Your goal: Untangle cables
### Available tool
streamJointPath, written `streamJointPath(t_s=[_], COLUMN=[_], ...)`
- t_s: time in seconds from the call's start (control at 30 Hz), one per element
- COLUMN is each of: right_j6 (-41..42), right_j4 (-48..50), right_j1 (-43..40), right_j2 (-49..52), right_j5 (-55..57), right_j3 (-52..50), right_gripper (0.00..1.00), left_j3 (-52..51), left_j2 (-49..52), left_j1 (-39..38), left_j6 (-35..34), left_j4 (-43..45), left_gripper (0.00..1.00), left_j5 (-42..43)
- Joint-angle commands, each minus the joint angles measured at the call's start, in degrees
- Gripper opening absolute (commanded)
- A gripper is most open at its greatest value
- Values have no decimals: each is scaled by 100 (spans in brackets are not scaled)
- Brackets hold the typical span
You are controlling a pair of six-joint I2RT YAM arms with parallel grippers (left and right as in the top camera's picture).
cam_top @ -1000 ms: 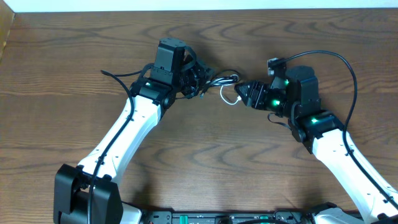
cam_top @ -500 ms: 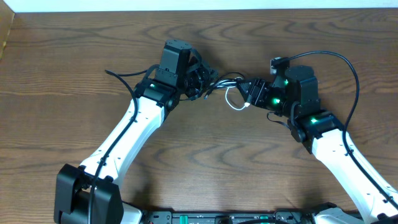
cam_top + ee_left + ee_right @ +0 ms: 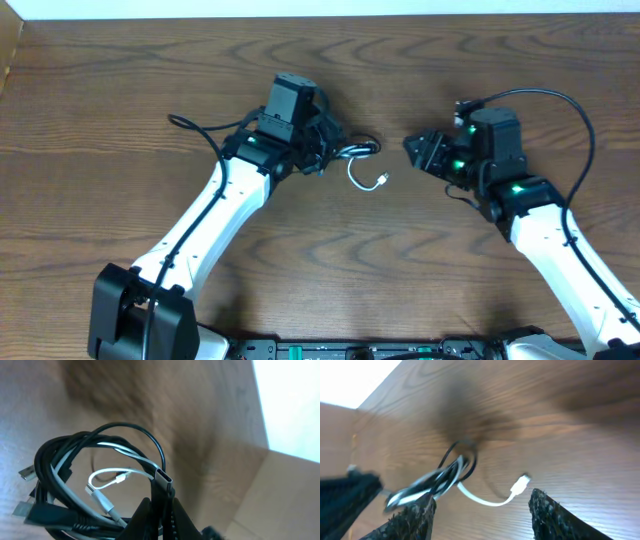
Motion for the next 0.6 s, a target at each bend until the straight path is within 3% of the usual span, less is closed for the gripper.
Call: streamJointPath(t_s=[0.0,0.23,0.57], right_j6=[-144,-409,-442], right_j4=[-136,-496,-828], right_j1=[-240,-442,-442], right_j2=[44,44,44], right_j5=[98,103,501], right_j3=[109,109,109], right_gripper=[57,58,60], left_j3=[42,42,-61], left_j2=[98,151,297], left_j1=[-308,-879,-931], left_j6=[328,520,518], left_j4=[-160,-1174,-1517], left_gripper=[8,8,8], left_j5=[-190,-1526,-2109])
